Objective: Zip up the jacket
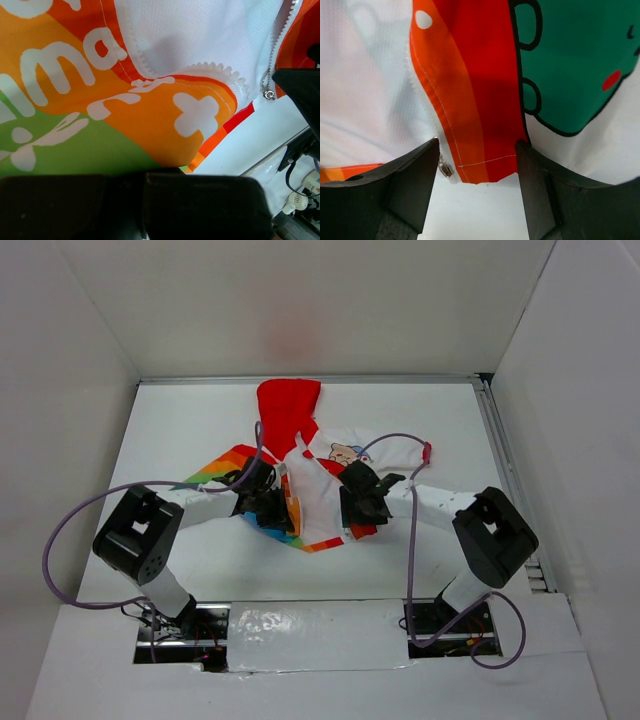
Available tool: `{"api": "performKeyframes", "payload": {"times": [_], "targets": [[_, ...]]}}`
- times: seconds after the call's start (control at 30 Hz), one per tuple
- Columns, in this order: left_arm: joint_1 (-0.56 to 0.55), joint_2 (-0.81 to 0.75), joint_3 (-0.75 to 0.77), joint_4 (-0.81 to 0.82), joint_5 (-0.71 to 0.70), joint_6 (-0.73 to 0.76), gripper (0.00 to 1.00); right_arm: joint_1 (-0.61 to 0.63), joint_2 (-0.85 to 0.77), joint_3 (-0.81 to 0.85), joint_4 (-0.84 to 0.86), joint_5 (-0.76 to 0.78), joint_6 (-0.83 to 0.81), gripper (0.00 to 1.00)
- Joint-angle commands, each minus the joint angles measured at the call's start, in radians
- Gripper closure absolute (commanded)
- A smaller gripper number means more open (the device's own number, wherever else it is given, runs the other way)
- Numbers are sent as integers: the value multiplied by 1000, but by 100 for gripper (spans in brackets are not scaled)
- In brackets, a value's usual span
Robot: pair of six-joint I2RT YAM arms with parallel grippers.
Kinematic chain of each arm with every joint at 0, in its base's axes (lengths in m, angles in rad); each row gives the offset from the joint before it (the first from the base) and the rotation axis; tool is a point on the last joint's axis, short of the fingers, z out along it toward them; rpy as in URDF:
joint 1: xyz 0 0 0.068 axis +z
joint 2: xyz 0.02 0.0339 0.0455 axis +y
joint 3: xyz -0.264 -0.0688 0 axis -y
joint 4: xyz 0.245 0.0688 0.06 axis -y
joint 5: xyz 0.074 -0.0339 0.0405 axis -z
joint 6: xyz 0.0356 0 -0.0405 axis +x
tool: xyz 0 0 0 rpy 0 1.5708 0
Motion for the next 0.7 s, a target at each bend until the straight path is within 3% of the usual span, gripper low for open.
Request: {"api": "performKeyframes", "payload": {"times": [0.0,0.23,0.33,0.37,0.47,0.67], "targets": [[7,-28,-9,9,-13,26,100,-4,38,10,47,-13,-10,31],[7,-37,-12,6,-14,27,100,-4,107,5,61,-40,10,38],[7,-45,-14,2,-16,27,100,-4,121,10,59,-39,20,52],[7,-48,-15,4,-19,27,100,-4,120,8,61,-41,23,61],[7,-49,-14,4,-16,30,100,-5,80,-4,81,-42,20,73],[7,-34,-6,-10,-37,27,100,-5,-62,-2,89,-33,5,79]]}}
